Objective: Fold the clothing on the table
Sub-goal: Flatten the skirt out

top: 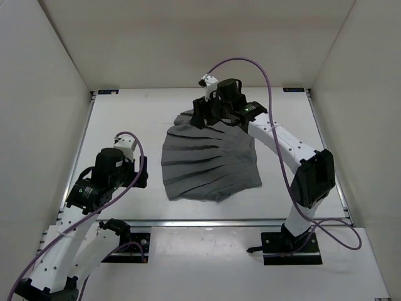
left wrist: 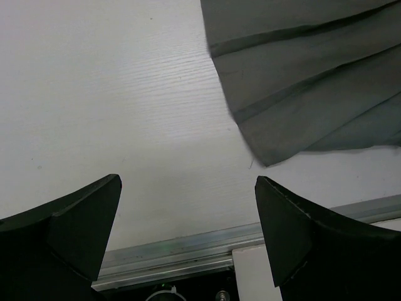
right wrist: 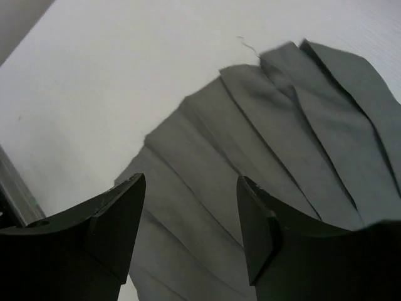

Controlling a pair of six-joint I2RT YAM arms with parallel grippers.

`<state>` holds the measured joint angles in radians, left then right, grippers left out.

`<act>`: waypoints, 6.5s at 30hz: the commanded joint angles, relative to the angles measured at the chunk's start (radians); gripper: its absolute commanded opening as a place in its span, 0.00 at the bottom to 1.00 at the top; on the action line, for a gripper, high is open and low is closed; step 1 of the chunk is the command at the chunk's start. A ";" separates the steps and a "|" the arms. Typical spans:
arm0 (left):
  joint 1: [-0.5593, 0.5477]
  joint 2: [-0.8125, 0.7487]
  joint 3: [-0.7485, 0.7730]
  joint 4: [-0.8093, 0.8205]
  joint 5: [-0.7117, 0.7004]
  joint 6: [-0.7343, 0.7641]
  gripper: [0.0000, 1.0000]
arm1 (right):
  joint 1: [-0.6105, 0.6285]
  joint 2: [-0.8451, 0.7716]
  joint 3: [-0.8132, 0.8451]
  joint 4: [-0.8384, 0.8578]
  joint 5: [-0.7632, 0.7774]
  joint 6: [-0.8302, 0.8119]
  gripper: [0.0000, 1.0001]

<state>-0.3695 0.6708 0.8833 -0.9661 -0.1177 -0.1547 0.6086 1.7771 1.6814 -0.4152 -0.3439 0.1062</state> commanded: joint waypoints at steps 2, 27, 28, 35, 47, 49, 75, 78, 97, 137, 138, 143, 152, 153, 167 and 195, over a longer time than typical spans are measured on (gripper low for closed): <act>-0.011 -0.003 -0.006 0.001 -0.013 0.000 0.99 | -0.094 -0.096 -0.061 0.026 0.143 0.009 0.60; -0.026 -0.073 0.008 0.024 0.089 0.053 0.42 | -0.245 -0.143 -0.600 0.039 0.162 0.144 0.01; -0.022 -0.056 0.008 0.021 0.087 0.056 0.34 | -0.203 -0.172 -0.614 0.056 0.160 0.183 0.00; 0.026 -0.004 0.011 0.030 0.115 0.083 0.01 | 0.038 -0.355 -0.850 0.480 -0.017 0.608 0.00; 0.003 0.053 -0.064 0.164 0.308 -0.092 0.65 | 0.175 -0.314 -0.722 0.218 0.229 0.373 0.38; -0.022 0.061 -0.121 0.191 0.337 -0.134 0.65 | 0.137 -0.376 -0.732 0.126 0.264 0.292 0.41; -0.039 0.020 -0.306 0.303 0.420 -0.261 0.62 | 0.142 -0.153 -0.775 0.183 0.487 0.006 0.57; -0.031 0.023 -0.305 0.305 0.425 -0.261 0.62 | 0.111 -0.182 -0.796 0.228 0.419 0.013 0.56; -0.043 0.018 -0.308 0.299 0.415 -0.269 0.63 | 0.040 -0.157 -0.839 0.386 0.282 0.027 0.57; -0.290 0.401 -0.412 0.671 0.286 -0.575 0.79 | -0.162 -0.545 -0.830 0.346 0.009 0.234 0.00; -0.286 0.423 -0.417 0.703 0.288 -0.585 0.80 | -0.165 -0.551 -0.833 0.349 0.009 0.230 0.00; -0.278 0.490 -0.411 0.823 0.277 -0.623 0.14 | -0.167 -0.570 -0.848 0.357 0.002 0.233 0.00; 0.012 0.653 0.085 0.453 0.044 -0.278 0.00 | -0.202 -0.696 -0.914 0.225 0.010 0.273 0.00; 0.021 0.682 0.159 0.425 0.020 -0.252 0.00 | -0.207 -0.725 -0.933 0.198 0.003 0.285 0.00; 0.037 0.727 0.079 0.353 0.131 -0.200 0.68 | -0.208 -0.751 -1.104 0.027 -0.010 0.274 0.00; -0.129 0.656 -0.389 0.791 0.360 -0.565 0.00 | -0.214 -0.737 -1.155 0.110 -0.037 0.262 0.00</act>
<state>-0.5007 1.3373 0.5247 -0.2119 0.1780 -0.7063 0.4103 1.0687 0.5198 -0.3138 -0.3672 0.3874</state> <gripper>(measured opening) 0.045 0.022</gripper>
